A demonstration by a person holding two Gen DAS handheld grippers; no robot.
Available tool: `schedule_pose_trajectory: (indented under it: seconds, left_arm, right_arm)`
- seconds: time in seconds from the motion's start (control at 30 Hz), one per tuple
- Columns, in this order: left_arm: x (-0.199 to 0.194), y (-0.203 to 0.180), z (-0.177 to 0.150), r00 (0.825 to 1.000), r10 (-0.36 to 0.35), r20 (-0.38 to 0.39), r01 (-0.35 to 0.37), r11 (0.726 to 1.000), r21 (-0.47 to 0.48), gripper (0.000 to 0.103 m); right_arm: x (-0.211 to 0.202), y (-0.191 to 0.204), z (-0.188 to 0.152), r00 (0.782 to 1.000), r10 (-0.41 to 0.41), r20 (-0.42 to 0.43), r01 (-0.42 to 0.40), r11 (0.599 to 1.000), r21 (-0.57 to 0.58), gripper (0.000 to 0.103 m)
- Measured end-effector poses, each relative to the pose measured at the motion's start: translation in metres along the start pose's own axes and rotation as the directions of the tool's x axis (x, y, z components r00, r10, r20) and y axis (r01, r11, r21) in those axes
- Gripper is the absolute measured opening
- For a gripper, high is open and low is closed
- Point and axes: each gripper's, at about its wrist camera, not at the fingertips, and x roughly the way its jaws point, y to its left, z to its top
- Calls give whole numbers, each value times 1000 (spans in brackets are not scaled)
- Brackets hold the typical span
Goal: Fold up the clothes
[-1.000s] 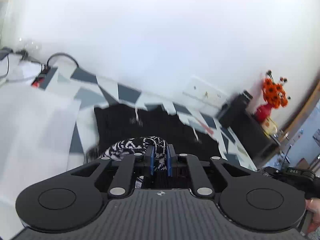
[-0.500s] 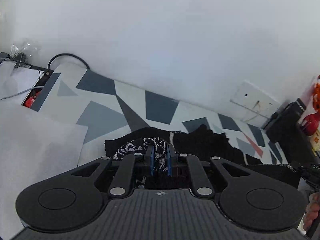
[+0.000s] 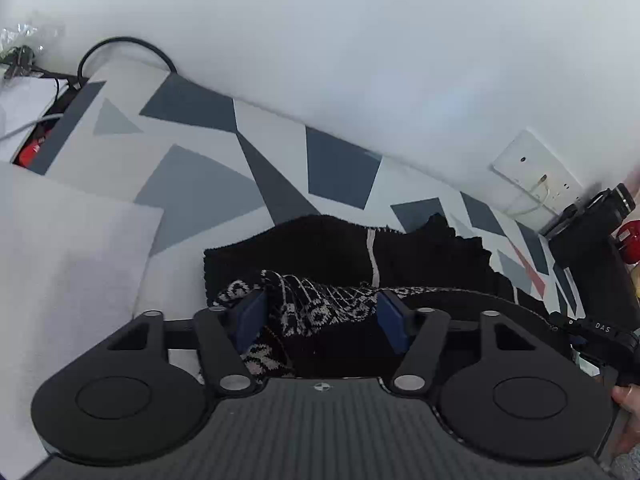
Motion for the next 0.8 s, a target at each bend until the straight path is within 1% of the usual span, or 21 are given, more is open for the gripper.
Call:
schedule_pose_trajectory:
  seconds: [0.03, 0.07, 0.1, 0.13, 0.2, 0.23, 0.3, 0.37, 0.4, 0.47, 0.53, 0.63, 0.67, 0.7, 0.73, 0.77, 0.8]
  left_arm:
    - [-10, -1, 0, 1000, 3, 15, -3, 1000, 10, 67]
    - [-19, -2, -1, 1000, 2, 23, -2, 1000, 10, 67]
    - [-28, -1, -4, 1000, -4, 16, 5, 1000, -15, 67]
    - [-35, 0, -7, 1000, -23, 8, 24, 999, -46, 67]
    - [-43, 4, -17, 994, -111, -7, 109, 985, -131, 67]
    - [-42, 6, -23, 990, -139, -23, 133, 976, -170, 67]
    - [-35, 9, -34, 986, -158, -61, 139, 960, -242, 67]
    - [-25, 13, -43, 987, -139, -82, 109, 950, -291, 67]
    - [-22, 14, -46, 989, -124, -82, 93, 944, -316, 67]
    - [-17, 15, -48, 991, -114, -67, 84, 934, -347, 67]
    - [-12, 13, -47, 993, -107, -58, 80, 931, -355, 67]
    - [-6, 9, -46, 993, -101, -58, 74, 934, -349, 66]
    - [-5, 8, -46, 993, -106, -60, 78, 933, -351, 61]
    - [-4, 8, -46, 992, -113, -62, 84, 932, -354, 36]
    - [-4, 8, -45, 991, -116, -66, 86, 932, -353, 20]
    - [-5, 6, -45, 992, -109, -66, 80, 935, -346, 11]
    - [-8, 4, -44, 993, -103, -60, 77, 938, -337, 10]
  right_arm:
    - [-10, -1, 2, 1000, 12, 14, -13, 1000, 18, 43]
    - [-21, -1, 5, 999, 21, 35, -22, 999, 31, 50]
    - [-31, -1, 7, 998, 32, 55, -34, 999, 34, 57]
    - [-40, -1, 8, 997, 48, 63, -51, 998, 36, 57]
    - [-58, 0, 10, 994, 86, 70, -89, 995, 47, 57]
    - [-65, -1, 10, 993, 101, 68, -105, 993, 57, 57]
    - [-76, -2, 6, 990, 128, 53, -132, 988, 85, 56]
    - [-78, -4, -4, 988, 157, 13, -157, 980, 119, 56]
    - [-76, -5, -9, 988, 153, -9, -150, 980, 128, 56]
    - [-68, -7, -22, 991, 123, -52, -115, 984, 134, 56]
    - [-60, -11, -34, 994, 69, -83, -57, 988, 142, 57]
    - [-54, -14, -42, 993, 73, -92, -58, 985, 161, 56]
    - [-54, -14, -44, 993, 78, -94, -62, 985, 160, 55]
    - [-53, -14, -45, 992, 83, -95, -67, 985, 159, 47]
    - [-52, -14, -46, 992, 87, -96, -71, 985, 158, 24]
    - [-53, -14, -46, 991, 94, -95, -77, 983, 165, 12]
    - [-54, -15, -46, 991, 100, -93, -83, 981, 177, 7]
